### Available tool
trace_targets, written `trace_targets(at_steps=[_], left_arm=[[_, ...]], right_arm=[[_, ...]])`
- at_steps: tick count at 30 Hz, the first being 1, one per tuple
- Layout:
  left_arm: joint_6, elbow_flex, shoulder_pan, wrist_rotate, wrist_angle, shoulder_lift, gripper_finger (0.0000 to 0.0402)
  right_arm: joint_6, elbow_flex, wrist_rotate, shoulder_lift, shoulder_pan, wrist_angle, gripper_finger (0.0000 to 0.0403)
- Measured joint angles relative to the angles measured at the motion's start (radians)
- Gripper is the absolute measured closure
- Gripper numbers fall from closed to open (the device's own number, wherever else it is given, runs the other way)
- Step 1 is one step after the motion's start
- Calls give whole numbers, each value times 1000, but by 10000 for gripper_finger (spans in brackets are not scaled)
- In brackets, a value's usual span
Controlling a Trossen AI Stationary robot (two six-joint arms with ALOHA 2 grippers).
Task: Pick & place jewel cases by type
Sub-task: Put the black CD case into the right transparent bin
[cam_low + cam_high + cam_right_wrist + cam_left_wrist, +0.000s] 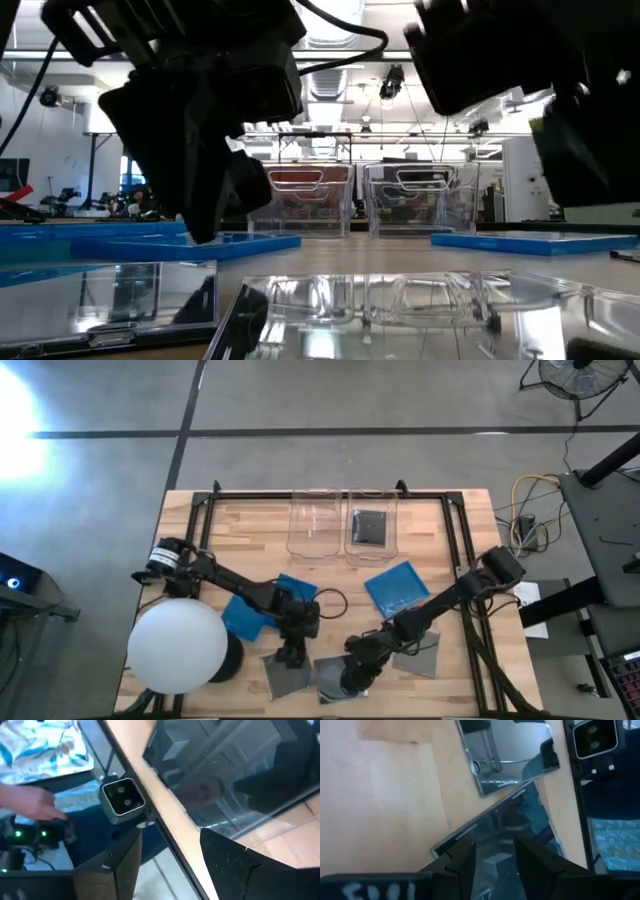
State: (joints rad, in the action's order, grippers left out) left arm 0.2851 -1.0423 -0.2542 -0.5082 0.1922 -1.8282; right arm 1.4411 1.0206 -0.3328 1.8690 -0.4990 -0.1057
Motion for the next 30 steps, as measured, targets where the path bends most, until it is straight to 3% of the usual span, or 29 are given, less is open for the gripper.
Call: trace_targets(at_steps=[14,21,26,30], left_arm=[[2,1,-3,12,9,0,287],[35,1,-3,18,10,0,287],[76,1,-4,98,14,0,287],[238,-1,2,151,71,2,287]], right_arm=[[-144,5,37,105,103,-27,209],[-157,0,204,73,185,-6,209],[-177,-3,210,4,200,4,209],[-146,-5,229,-79,197,117,209]])
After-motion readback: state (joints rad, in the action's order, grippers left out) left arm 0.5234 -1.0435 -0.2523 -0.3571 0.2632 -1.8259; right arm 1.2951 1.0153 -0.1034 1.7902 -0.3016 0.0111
